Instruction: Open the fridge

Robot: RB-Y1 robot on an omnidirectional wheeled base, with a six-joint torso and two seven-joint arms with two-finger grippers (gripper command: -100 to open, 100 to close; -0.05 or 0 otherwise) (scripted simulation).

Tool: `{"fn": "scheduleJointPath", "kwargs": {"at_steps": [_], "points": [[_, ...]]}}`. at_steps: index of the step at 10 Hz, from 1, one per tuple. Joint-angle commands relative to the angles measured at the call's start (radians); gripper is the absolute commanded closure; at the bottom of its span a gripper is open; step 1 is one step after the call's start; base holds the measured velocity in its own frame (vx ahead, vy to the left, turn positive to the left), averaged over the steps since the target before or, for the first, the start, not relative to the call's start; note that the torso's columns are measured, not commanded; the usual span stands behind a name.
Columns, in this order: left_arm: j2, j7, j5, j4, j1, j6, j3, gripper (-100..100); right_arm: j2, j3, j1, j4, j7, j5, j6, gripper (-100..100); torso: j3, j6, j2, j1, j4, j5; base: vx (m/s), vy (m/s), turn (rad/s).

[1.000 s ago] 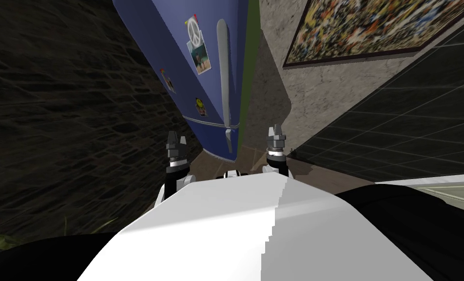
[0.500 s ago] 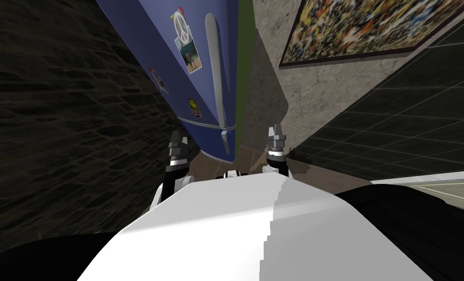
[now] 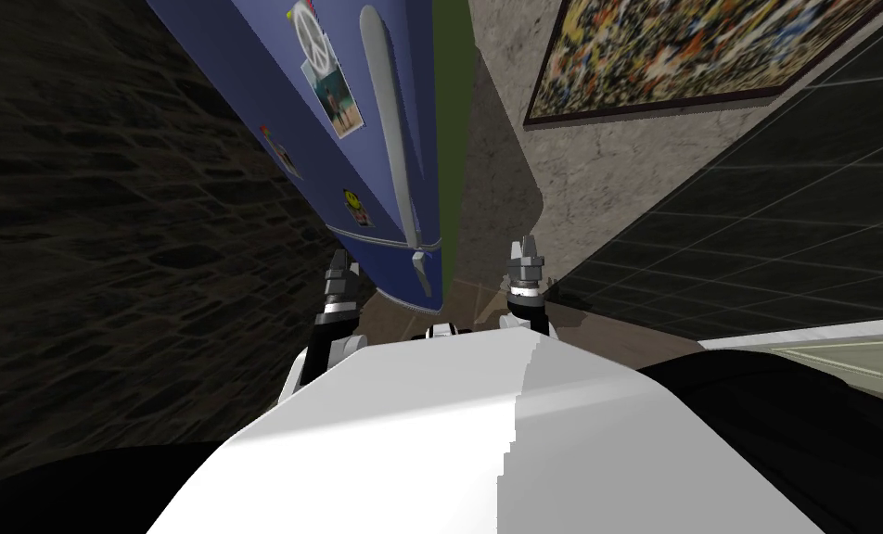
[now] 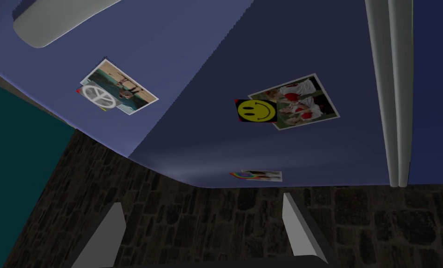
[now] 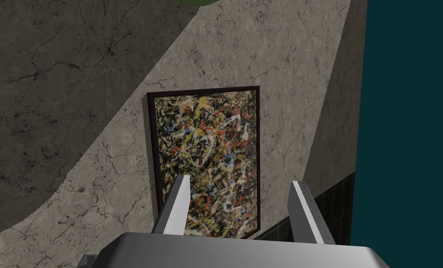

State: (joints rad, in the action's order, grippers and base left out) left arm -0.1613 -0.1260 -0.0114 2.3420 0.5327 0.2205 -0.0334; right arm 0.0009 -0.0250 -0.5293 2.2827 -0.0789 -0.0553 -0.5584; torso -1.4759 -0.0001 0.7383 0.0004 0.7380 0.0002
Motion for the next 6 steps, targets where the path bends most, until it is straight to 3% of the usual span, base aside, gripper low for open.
{"fn": "scheduleJointPath", "kwargs": {"at_steps": [1,6], "points": [[-0.011,0.002,0.004,0.019,0.005,-0.059,0.001,-100,0.000,0.000,0.000,0.000,0.000,0.000,0.000,0,0.000,0.000,0.000,-0.001,0.000,0.000,0.055,-0.072,-0.036],[-0.035,0.005,0.011,0.046,0.013,-0.152,0.003,-100,0.000,0.000,0.000,0.000,0.000,0.000,0.000,0,0.000,0.000,0.000,0.000,0.000,0.000,0.048,-0.058,-0.032]]}}
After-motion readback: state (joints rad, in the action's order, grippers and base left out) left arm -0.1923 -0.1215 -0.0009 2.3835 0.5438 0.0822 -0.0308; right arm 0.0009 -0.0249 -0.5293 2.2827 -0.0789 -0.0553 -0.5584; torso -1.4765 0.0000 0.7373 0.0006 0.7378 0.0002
